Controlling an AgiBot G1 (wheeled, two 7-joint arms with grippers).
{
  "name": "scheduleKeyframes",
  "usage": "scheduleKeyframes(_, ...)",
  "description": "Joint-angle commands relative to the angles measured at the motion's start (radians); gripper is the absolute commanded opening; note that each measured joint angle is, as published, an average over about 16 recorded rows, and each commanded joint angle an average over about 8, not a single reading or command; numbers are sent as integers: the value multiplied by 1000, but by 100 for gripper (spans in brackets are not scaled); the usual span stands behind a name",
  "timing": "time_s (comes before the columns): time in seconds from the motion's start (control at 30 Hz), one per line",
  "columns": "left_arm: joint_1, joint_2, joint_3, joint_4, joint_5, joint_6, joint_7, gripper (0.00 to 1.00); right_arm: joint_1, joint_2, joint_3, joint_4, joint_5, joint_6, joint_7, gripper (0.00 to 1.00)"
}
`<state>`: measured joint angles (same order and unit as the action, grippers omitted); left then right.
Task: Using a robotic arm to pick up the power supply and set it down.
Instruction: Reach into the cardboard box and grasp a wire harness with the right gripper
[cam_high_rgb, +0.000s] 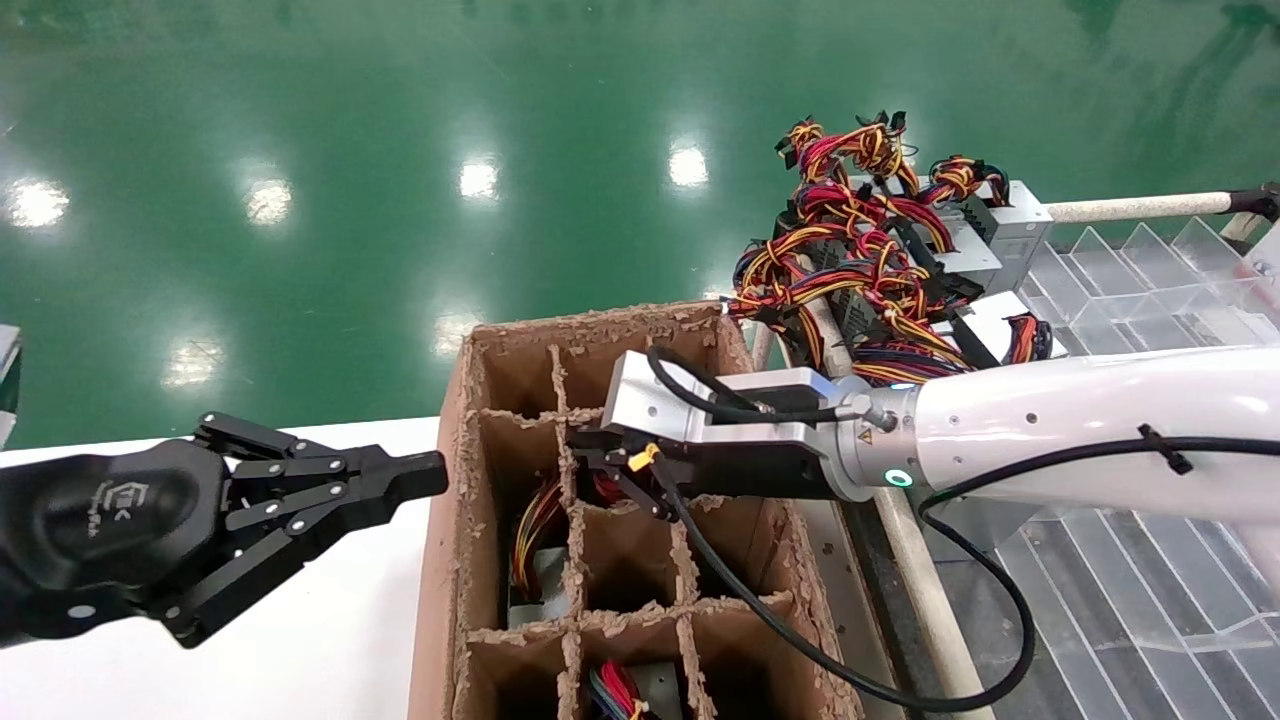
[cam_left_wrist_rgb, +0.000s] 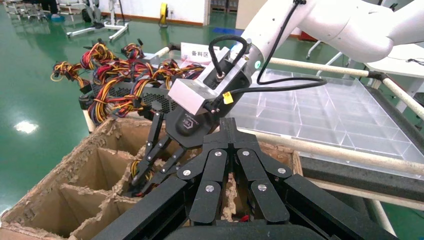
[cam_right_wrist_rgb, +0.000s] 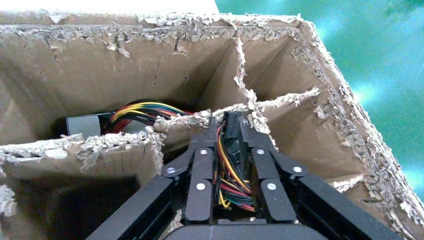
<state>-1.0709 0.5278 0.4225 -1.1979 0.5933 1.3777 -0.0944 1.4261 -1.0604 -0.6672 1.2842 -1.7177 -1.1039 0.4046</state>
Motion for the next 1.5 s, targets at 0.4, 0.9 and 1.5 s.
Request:
scheduleKeyframes(0.4, 0, 0, 0, 0, 0, 0, 0, 0, -1, -2, 0, -27, 4, 2, -20, 19)
scheduleKeyframes(0.9, 0, 0, 0, 0, 0, 0, 0, 0, -7, 1, -6, -17, -13, 9, -34, 0)
scheduleKeyframes(1.5, 0, 0, 0, 0, 0, 0, 0, 0, -11, 7, -21, 17, -52, 5, -19, 0)
